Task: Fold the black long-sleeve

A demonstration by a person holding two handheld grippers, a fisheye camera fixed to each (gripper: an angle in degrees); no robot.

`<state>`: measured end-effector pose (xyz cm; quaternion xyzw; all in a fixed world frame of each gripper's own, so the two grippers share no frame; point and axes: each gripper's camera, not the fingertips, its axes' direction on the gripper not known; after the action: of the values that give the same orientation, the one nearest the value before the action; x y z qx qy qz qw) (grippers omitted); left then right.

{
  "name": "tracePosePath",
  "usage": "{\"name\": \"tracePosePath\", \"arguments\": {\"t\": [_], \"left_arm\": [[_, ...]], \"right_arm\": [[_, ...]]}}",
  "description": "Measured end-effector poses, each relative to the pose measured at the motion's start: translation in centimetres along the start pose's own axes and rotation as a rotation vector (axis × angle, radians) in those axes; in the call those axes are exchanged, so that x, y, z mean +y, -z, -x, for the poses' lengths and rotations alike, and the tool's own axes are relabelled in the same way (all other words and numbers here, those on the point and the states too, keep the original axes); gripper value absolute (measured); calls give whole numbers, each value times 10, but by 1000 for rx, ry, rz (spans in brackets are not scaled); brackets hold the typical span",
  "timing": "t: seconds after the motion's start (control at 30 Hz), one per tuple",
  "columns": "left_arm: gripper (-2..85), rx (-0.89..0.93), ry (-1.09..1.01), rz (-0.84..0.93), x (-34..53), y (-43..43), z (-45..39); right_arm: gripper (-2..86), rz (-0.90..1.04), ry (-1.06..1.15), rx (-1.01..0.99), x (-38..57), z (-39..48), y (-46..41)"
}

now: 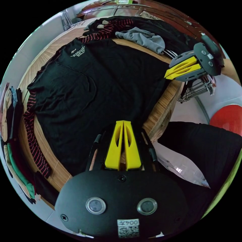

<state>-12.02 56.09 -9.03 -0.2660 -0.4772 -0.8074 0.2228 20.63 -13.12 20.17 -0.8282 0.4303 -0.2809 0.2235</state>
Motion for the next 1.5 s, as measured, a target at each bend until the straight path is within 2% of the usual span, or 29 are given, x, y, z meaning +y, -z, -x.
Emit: {"name": "tracePosePath", "arguments": {"t": [0.13,0.23,0.5,0.67,0.77,0.83,0.9,0.97,1.17,1.27,1.33,1.5], "left_arm": [[5,35,2,20,5,-8,10],[5,75,18,23,17,-16,13],[5,14,-39,-32,0,-5,18],[5,-49,-15,-47,-35,-22,29],[5,-67,-21,14,-47,-50,28],[5,-58,-23,5,-51,-50,22],[5,-62,-23,-1,-55,-45,16],[5,-80,-16,-40,-63,-37,12],[4,-239,62,-62,-122,-41,25],[4,-246,148,23,-146,-62,37],[3,-231,152,2,-151,-66,27],[2,-286,145,19,-173,-64,-10]], "right_arm": [[-2,-43,-39,-69,16,2,20],[2,10,-66,-65,33,21,9],[38,-20,-168,-61,52,17,28],[11,-77,-354,-41,54,-18,13],[-2,83,-458,-22,63,-28,-23],[-5,71,-569,-44,80,-36,-18],[-6,17,-697,-91,96,-48,-3],[-7,-130,-782,-112,103,-69,17],[-6,-245,-689,-70,25,-131,-6],[-5,-123,-635,-104,-2,-146,-41],[-5,-107,-676,-23,11,-151,-49],[-6,-155,-804,-188,56,-167,-39]]}}
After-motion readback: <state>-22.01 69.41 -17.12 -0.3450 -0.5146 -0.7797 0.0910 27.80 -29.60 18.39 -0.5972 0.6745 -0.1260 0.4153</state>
